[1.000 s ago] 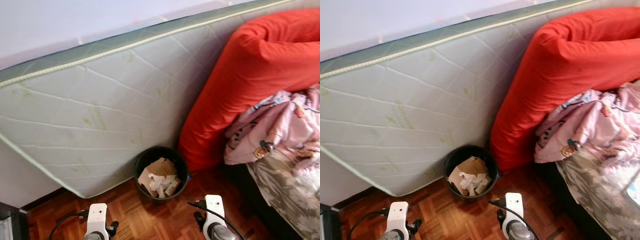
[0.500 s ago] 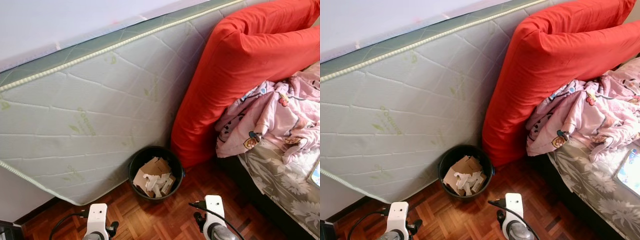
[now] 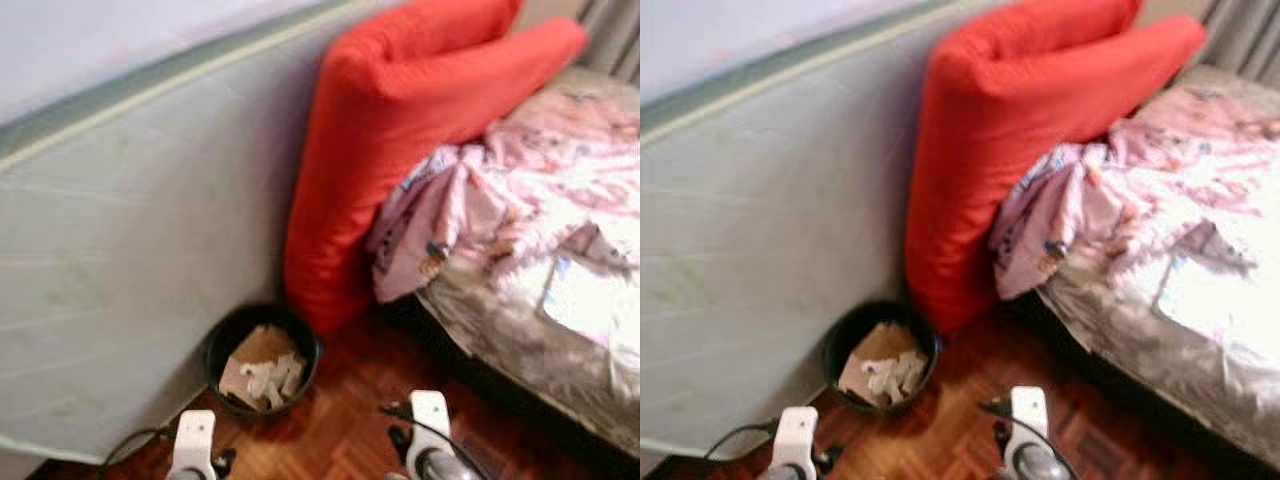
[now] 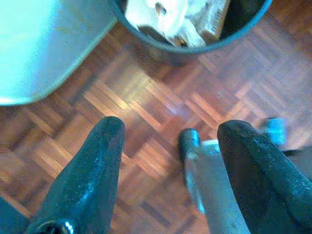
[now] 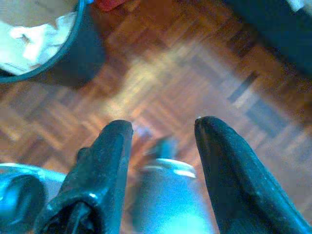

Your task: Clean up the room

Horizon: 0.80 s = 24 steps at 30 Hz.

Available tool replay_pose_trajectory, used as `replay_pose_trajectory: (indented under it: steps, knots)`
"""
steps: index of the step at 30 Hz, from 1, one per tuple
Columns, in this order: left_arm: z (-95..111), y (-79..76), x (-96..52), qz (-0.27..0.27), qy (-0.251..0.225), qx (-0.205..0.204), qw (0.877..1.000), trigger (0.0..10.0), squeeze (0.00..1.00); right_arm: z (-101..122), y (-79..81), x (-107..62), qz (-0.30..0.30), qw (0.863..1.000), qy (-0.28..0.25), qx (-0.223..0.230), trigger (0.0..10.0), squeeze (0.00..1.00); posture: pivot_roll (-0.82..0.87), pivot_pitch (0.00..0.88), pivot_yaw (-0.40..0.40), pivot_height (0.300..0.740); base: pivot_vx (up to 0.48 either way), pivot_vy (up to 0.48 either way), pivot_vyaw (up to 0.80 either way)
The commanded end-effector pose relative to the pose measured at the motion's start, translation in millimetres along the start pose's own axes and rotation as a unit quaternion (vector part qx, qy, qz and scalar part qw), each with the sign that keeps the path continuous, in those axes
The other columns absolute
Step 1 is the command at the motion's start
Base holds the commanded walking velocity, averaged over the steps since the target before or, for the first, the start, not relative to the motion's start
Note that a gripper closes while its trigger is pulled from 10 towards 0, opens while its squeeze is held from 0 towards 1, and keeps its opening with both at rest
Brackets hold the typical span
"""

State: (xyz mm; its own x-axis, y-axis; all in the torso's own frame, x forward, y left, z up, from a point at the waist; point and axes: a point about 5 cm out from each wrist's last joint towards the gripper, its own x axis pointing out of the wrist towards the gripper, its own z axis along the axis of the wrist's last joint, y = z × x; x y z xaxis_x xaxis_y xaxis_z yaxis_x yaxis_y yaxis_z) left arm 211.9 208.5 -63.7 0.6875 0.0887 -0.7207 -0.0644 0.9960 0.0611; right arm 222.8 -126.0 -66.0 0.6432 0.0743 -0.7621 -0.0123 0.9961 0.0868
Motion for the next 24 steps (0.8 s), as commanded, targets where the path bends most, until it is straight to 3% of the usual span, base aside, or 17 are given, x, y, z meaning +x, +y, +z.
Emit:
replay_pose_trajectory:
  steps: [1, 22, 24]
  knots:
    - [-11.4, -3.4, -2.0, -0.002, 0.022, -0.010, 1.000, 10.0, 0.00, -9.0, -8.6, -1.8, -0.011, 1.000, 0.015, 0.002, 10.0, 0.00, 0.09, 0.180, -0.005, 0.740, 0.000, 0.000, -0.74]
    - [-6.1, -2.5, -0.6, -0.004, 0.018, 0.002, 1.000, 10.0, 0.00, -4.5, -6.9, -1.1, -0.012, 1.000, 0.004, 0.008, 10.0, 0.00, 0.09, 0.166, 0.003, 0.740, 0.000, 0.000, -0.73]
    - [-5.4, -2.6, -0.4, -0.004, 0.017, 0.004, 1.000, 10.0, 0.00, -3.5, -6.8, -1.0, -0.011, 1.000, 0.000, 0.007, 10.0, 0.00, 0.09, 0.169, 0.004, 0.740, 0.000, 0.000, 0.00]
